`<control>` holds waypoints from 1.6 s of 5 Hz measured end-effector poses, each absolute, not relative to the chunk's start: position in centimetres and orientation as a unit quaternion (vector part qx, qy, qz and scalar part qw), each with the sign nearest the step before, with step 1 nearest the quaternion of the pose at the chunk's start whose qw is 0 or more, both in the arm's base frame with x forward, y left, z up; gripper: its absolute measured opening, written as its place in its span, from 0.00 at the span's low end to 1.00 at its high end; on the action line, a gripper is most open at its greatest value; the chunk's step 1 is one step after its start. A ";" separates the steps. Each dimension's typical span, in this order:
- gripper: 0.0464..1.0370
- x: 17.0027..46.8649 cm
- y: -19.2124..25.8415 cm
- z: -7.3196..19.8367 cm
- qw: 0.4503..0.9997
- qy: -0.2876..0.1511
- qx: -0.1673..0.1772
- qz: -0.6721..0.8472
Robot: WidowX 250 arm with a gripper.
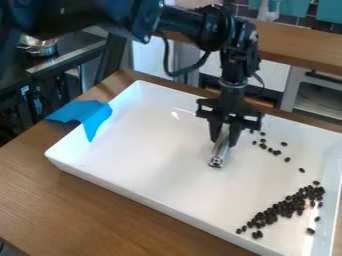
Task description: Sweep into pile
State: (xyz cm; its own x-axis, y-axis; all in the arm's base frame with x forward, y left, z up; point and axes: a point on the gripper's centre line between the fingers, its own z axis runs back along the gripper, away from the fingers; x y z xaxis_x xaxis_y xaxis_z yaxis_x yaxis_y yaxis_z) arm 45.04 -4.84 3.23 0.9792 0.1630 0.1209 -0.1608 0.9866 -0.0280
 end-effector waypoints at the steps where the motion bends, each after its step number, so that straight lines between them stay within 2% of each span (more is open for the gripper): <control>1: 0.32 44.9 -5.8 3.0 0.996 -0.058 -0.008 0.069; 5: 0.32 43.7 -11.6 2.7 0.998 -0.065 -0.009 -0.013; 6: 0.32 43.6 -13.3 3.1 0.992 -0.074 -0.006 -0.098; 8: 0.32 42.1 -15.2 2.6 0.981 -0.083 -0.005 -0.174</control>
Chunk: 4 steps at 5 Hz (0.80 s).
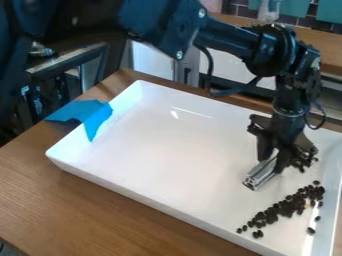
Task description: Sweep into pile
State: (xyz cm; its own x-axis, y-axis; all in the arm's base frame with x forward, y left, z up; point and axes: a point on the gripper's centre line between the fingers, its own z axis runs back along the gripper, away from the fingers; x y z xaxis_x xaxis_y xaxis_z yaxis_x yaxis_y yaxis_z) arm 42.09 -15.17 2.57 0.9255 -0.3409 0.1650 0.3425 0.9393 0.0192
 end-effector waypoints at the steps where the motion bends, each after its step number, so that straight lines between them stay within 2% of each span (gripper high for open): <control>1: 0.32 40.4 -17.0 2.7 0.974 -0.079 -0.011 -0.210; 3: 0.32 39.3 -17.4 3.0 0.970 -0.070 -0.023 -0.231; 4: 0.32 40.2 -13.8 5.0 0.979 -0.089 -0.029 -0.182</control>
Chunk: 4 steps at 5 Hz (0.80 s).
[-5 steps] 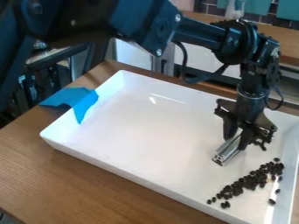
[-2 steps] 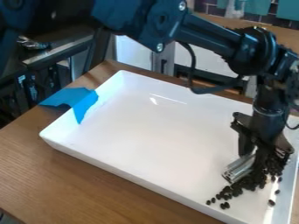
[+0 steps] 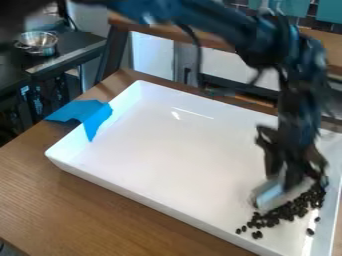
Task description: Sweep into pile
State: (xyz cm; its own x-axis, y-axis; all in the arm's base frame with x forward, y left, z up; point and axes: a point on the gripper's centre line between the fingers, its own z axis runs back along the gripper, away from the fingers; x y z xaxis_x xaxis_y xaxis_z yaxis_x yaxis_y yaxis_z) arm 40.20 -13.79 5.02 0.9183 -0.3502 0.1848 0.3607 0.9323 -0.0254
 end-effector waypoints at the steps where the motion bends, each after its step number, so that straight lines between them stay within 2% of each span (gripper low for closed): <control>1: 0.32 41.1 -7.3 7.7 0.990 -0.104 -0.022 -0.092; 2: 0.32 40.6 -2.9 7.8 0.994 -0.094 -0.026 -0.046; 4: 0.32 38.8 7.1 6.9 0.995 -0.087 -0.011 0.041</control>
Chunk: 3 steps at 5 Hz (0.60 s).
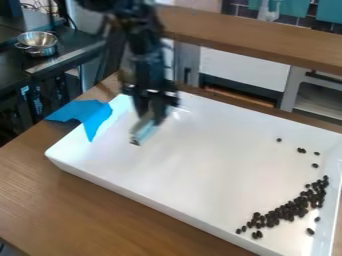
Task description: Sweep into pile
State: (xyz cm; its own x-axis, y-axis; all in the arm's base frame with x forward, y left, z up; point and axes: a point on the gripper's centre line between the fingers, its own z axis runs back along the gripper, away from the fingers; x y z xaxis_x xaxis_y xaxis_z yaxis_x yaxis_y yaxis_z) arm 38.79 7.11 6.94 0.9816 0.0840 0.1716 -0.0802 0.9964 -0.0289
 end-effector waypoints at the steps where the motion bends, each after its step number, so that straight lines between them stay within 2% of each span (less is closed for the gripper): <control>1: 0.32 38.2 11.2 6.9 0.994 -0.100 -0.002 0.048; 2: 0.32 37.8 12.3 6.5 0.993 -0.108 -0.004 0.038; 3: 0.32 37.8 11.7 5.3 0.994 -0.110 -0.023 0.003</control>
State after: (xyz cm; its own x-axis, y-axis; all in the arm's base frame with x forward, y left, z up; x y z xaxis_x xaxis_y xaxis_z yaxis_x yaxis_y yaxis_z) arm 37.80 11.68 5.32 0.9758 0.0103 0.2182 -0.0001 0.9989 -0.0466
